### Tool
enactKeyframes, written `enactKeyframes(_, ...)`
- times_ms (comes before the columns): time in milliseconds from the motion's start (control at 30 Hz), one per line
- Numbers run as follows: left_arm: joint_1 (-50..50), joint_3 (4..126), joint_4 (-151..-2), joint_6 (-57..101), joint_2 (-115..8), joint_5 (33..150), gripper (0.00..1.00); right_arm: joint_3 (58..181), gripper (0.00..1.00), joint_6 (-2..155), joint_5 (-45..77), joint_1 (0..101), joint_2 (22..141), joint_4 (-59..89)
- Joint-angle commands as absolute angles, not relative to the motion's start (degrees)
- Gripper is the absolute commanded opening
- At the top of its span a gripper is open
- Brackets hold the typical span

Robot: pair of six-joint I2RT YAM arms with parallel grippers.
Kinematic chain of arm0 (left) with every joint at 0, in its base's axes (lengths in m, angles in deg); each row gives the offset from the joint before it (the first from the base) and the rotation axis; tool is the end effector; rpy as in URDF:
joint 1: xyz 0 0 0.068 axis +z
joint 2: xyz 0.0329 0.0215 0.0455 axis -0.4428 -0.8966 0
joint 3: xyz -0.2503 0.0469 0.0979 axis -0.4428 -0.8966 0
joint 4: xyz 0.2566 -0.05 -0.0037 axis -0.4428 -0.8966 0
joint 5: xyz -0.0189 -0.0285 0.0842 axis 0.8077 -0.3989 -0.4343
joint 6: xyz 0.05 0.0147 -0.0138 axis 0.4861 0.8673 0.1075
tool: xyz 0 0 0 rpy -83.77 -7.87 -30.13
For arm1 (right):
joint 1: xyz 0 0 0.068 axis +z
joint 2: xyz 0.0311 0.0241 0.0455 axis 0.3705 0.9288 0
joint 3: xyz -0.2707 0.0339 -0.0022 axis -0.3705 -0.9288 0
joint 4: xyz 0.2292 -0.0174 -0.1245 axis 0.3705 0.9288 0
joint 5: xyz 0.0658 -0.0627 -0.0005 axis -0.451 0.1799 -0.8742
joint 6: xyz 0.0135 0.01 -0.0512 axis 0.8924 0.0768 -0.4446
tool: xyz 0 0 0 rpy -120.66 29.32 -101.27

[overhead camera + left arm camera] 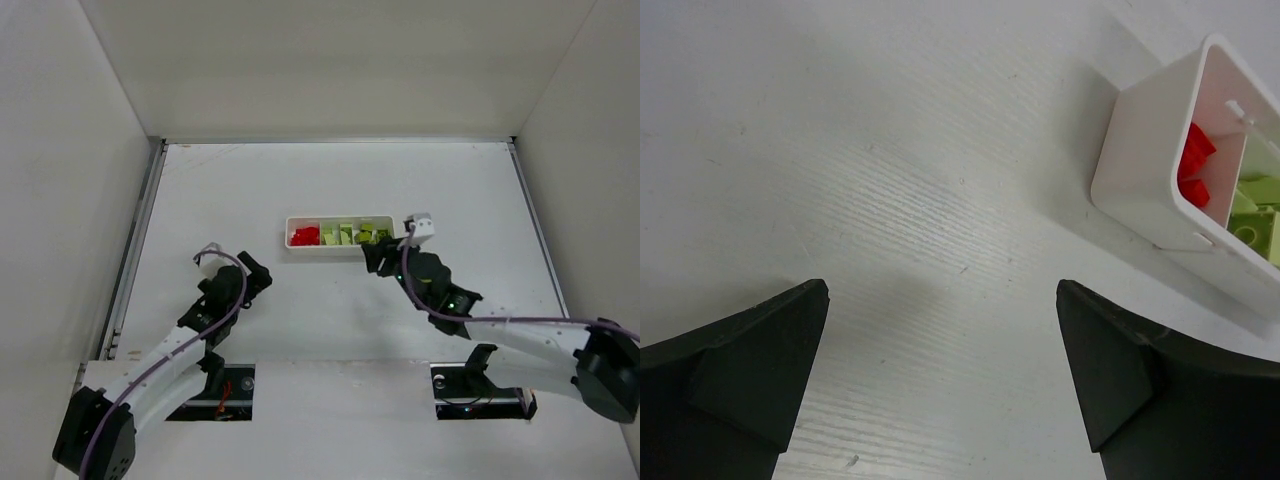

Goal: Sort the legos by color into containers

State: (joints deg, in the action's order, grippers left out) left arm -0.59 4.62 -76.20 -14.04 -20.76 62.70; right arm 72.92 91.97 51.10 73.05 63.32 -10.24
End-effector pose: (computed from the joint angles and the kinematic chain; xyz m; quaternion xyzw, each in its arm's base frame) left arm 0.1495 -0.0619 0.1677 -0.2434 0.8132 -0.1863 0.4947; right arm 0.1633 0.1776 0.2454 -0.0352 0.7549 0.2340 0.6117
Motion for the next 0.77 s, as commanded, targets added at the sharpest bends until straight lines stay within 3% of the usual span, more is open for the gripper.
enactKeyframes(0, -1.7, 7.6, -73.6, -13.3, -22.8, 60.2, 1.0, 65.4, 0.55, 95.5, 58.4, 72.2, 53.8, -13.0)
enactKeyframes(233, 0.6, 11.4, -79.2, -13.8, -28.6, 58.6, 1.0, 55.9, 0.57, 102.4, 63.5, 64.5, 41.5, -9.8)
enactKeyframes(733, -3.2, 15.9, -84.7, -13.6, -27.2, 59.3, 1.0, 53.0, 0.67, 108.1, 64.6, 55.1, 39.7, -5.4)
